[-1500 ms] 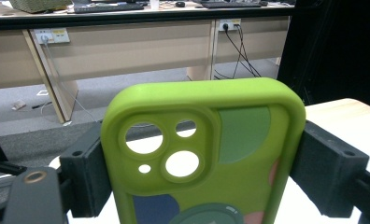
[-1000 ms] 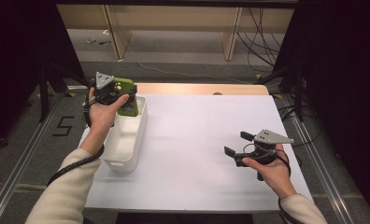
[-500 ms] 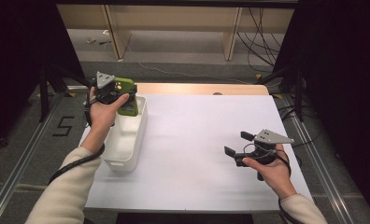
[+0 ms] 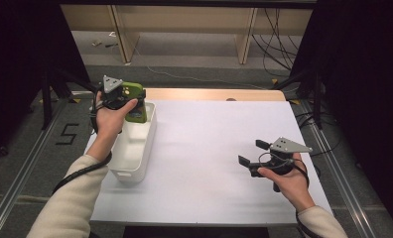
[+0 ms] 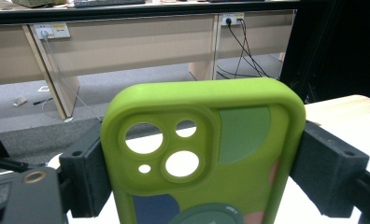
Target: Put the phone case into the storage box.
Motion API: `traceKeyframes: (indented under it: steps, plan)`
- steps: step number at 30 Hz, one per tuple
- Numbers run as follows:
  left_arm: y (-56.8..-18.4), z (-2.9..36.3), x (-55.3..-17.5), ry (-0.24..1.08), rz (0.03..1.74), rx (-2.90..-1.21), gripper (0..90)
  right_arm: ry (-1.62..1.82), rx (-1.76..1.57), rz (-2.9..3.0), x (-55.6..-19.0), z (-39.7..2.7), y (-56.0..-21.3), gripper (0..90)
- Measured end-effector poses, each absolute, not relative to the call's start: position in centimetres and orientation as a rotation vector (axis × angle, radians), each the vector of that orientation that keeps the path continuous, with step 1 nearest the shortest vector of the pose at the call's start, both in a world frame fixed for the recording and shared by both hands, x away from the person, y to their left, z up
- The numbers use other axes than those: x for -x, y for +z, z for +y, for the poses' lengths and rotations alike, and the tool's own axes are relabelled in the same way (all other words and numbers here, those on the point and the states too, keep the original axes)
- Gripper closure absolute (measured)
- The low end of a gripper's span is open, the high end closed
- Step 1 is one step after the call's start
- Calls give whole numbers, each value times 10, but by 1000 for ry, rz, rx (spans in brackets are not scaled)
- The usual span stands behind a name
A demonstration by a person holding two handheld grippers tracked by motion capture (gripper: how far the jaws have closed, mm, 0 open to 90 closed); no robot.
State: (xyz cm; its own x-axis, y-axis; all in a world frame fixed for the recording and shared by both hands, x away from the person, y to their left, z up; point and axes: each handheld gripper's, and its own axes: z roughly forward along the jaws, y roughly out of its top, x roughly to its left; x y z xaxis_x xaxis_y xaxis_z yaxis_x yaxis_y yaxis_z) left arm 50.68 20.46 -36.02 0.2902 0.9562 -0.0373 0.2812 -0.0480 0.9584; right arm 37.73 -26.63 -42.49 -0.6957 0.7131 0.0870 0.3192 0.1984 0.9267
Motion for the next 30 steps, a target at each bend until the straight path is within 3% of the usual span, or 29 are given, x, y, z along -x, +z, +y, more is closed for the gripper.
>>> traceKeyframes:
  steps: [30]
  plan:
    - [-363, 205, -516, 837, 1195, -1557, 161, 1503, -971, 2120, -378, -266, -425, 89]
